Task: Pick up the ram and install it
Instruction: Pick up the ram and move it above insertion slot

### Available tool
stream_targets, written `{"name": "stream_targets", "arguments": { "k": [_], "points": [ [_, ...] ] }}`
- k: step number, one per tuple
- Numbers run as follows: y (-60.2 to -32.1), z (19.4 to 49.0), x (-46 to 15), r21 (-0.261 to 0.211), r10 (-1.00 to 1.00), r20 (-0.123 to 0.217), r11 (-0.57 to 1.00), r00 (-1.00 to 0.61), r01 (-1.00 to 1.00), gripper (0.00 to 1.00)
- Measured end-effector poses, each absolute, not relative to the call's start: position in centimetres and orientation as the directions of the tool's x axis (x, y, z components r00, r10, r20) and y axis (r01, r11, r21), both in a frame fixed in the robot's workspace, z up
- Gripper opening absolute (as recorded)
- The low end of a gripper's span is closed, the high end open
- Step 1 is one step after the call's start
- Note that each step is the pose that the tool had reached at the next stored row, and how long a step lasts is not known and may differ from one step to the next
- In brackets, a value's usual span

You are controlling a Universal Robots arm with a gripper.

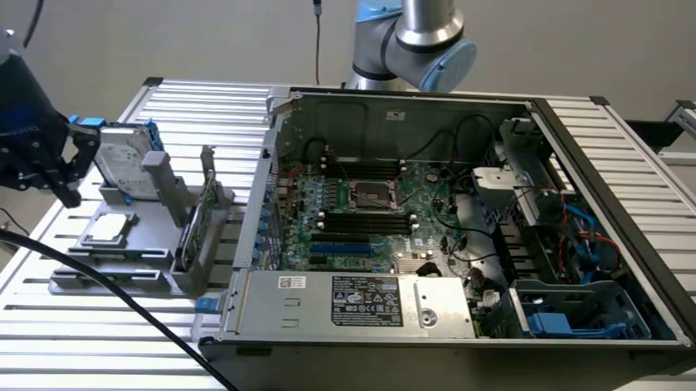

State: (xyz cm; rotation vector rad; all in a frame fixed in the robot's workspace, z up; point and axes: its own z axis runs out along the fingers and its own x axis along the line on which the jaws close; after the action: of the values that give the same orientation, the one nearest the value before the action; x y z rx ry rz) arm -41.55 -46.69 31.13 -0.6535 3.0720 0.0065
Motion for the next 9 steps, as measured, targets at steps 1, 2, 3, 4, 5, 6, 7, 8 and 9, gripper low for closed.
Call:
{"name": "stream_targets", "arguments": {
  "k": [1, 2, 3, 4, 5, 6, 7, 8, 9],
  "points": [
    [-46.69, 31.06, -41.55, 0.004, -0.424, -0.002, 0.906, -0.906, -0.424, 0.11],
    [-46.69, 30.98, -41.55, 0.004, -0.44, -0.002, 0.898, -0.898, -0.44, 0.11],
    [-46.68, 30.9, -41.55, 0.004, -0.456, -0.002, 0.89, -0.89, -0.456, 0.11],
    [-46.68, 30.83, -41.55, 0.004, -0.472, -0.002, 0.882, -0.882, -0.472, 0.11],
    [-46.68, 30.76, -41.55, 0.004, -0.487, -0.002, 0.873, -0.873, -0.487, 0.11],
    [-46.67, 30.68, -41.56, 0.004, -0.503, -0.002, 0.864, -0.864, -0.503, 0.11],
    [-46.67, 30.6, -41.55, 0.004, -0.52, -0.002, 0.854, -0.854, -0.52, 0.11],
    [-46.67, 30.52, -41.55, 0.004, -0.535, -0.002, 0.845, -0.845, -0.535, 0.11],
    [-46.66, 30.45, -41.55, 0.004, -0.55, -0.002, 0.835, -0.835, -0.55, 0.11]
  ]
}}
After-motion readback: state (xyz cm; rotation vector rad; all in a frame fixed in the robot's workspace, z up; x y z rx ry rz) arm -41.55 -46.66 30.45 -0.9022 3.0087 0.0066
